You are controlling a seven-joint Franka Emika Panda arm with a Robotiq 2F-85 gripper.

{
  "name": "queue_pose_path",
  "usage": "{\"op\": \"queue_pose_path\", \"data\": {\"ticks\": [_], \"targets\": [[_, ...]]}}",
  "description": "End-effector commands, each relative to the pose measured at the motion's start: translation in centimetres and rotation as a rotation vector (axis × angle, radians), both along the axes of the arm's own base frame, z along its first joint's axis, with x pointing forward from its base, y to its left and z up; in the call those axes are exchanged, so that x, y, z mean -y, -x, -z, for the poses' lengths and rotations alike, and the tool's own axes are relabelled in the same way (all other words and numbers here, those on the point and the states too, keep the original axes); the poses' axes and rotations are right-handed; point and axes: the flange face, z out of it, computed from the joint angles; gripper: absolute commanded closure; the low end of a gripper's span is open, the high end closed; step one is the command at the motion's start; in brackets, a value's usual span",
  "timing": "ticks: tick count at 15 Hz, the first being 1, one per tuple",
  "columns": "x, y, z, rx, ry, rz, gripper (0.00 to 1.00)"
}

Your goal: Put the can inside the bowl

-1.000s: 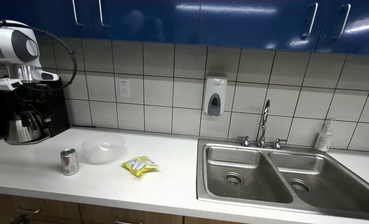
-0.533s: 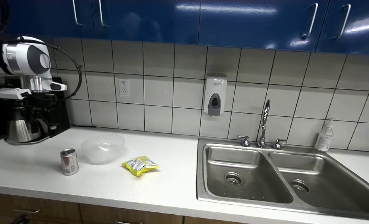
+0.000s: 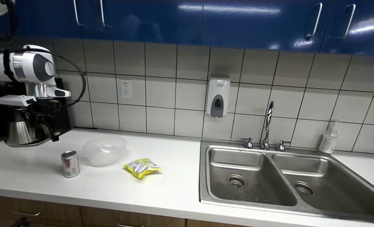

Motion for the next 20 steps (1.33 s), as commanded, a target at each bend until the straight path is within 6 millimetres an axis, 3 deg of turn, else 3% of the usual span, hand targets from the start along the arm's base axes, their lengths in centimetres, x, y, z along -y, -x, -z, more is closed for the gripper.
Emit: {"op": "queue_pose_path", "data": {"ticks": [1, 8, 20], "targets": [[1.0, -1.2, 1.0, 0.006, 0.015, 0.008, 0.0], [4.4, -2.2, 3.1, -0.021, 0.032, 0.074, 0.0], [5.5, -3.7, 5.7, -0.024, 0.024, 0.098, 0.0]]}}
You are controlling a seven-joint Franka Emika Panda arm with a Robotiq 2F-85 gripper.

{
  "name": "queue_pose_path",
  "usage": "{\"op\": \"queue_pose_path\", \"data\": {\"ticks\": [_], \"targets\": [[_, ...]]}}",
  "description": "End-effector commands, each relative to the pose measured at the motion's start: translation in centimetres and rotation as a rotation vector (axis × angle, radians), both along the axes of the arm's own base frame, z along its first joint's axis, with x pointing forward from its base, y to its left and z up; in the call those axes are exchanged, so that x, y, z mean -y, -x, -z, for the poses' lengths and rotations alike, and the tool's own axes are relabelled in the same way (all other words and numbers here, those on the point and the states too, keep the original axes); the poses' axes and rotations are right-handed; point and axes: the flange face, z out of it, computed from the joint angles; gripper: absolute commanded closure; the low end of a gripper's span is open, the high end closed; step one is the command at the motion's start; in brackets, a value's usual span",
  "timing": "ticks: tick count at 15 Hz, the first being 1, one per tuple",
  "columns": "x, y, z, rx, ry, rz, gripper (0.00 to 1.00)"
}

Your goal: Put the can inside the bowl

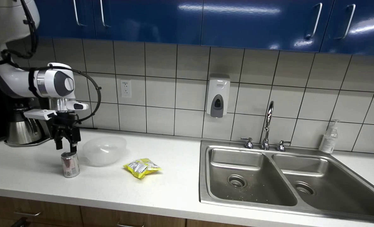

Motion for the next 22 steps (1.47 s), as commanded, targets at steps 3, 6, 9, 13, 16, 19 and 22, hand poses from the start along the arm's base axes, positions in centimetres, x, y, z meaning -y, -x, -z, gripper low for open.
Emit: {"op": "queue_pose_path", "data": {"ticks": [3, 6, 9, 13, 16, 19, 22], "targets": [[0.8, -1.5, 1.0, 0.002, -0.009, 0.008, 0.0], [0.8, -1.8, 1.6, 0.0, -0.006, 0.011, 0.0], [0.9, -2.0, 2.3, -0.004, -0.008, 0.018, 0.0], [1.1, -2.1, 3.3, -0.011, -0.005, 0.026, 0.0], [1.0, -1.8, 3.9, -0.022, -0.01, 0.033, 0.0], [0.8, -1.7, 4.2, -0.029, -0.011, 0.033, 0.0], [0.5, -1.6, 4.3, -0.031, -0.01, 0.03, 0.0]]}}
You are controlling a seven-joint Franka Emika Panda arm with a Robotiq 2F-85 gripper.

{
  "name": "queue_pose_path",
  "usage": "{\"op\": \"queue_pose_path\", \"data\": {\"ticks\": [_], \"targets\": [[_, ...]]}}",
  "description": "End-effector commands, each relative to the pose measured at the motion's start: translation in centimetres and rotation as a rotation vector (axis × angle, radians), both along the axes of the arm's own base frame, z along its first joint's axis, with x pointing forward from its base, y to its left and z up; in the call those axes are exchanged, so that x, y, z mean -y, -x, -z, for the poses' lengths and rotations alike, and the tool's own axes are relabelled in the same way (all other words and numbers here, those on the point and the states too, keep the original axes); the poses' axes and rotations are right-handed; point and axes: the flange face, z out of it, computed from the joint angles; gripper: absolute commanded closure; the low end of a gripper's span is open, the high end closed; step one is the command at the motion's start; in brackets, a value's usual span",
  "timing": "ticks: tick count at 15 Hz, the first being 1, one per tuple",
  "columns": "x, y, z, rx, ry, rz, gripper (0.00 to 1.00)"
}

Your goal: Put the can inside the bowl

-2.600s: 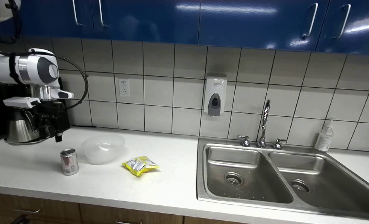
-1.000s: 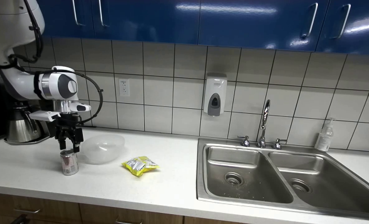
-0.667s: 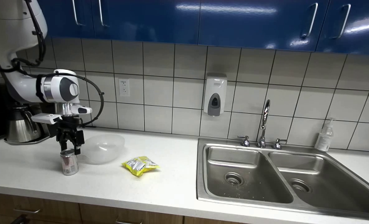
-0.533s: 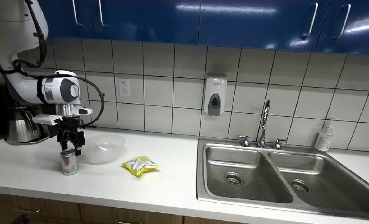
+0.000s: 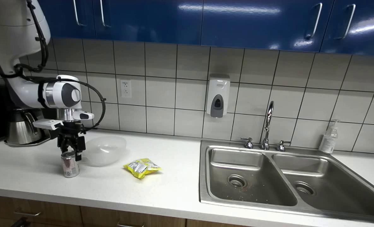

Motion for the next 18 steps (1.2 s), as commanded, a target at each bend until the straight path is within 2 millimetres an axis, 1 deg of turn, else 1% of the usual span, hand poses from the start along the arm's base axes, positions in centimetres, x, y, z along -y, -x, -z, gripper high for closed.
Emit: {"op": "queue_pose_path", "data": {"ticks": [1, 8, 9, 10, 13, 14, 15, 16, 18], "targets": [[-0.6, -0.4, -0.1, 0.001, -0.018, -0.007, 0.0], [-0.8, -0.4, -0.1, 0.0, -0.019, -0.011, 0.0], [-0.8, -0.4, -0.1, 0.001, -0.019, -0.013, 0.25], [-0.8, -0.4, -0.1, 0.003, -0.018, -0.016, 0.26], [-0.9, -0.5, -0.2, 0.005, -0.019, -0.015, 0.51], [-0.9, -0.6, -0.3, 0.007, -0.019, -0.015, 0.58], [-1.0, -0.6, -0.3, 0.007, -0.018, -0.014, 0.6], [-1.0, -0.6, -0.4, 0.007, -0.018, -0.013, 0.6], [-1.6, -0.1, -1.1, 0.005, -0.028, -0.016, 0.6]]}}
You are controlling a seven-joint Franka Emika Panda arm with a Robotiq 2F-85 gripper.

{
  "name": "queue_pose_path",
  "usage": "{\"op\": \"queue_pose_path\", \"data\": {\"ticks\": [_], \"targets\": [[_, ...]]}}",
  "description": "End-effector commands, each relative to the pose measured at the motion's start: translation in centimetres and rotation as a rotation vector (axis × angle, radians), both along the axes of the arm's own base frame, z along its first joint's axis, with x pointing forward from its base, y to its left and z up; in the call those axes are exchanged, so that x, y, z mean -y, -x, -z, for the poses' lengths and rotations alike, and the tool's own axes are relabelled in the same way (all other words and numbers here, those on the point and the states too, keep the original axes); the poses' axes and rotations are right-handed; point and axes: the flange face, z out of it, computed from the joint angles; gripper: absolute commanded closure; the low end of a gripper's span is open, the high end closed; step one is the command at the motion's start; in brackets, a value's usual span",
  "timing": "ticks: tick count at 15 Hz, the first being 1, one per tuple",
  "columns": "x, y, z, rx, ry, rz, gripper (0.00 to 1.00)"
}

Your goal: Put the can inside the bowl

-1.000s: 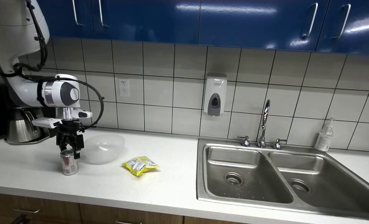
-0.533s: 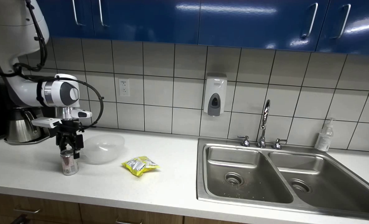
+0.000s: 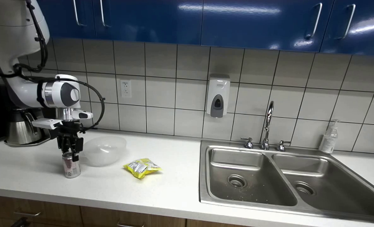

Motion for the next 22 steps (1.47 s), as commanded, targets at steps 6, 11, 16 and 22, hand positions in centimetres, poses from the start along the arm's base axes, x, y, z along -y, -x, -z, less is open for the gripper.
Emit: {"op": "queue_pose_path", "data": {"ticks": [6, 11, 16, 22], "targets": [[-4.8, 2.5, -6.0, 0.053, -0.036, -0.06, 0.6], [-5.4, 3.0, -11.5, 0.112, -0.033, -0.07, 0.6], [-3.2, 3.4, -17.3, 0.136, -0.036, -0.053, 0.6], [3.9, 1.8, -19.7, 0.137, -0.005, 0.031, 0.6]]}}
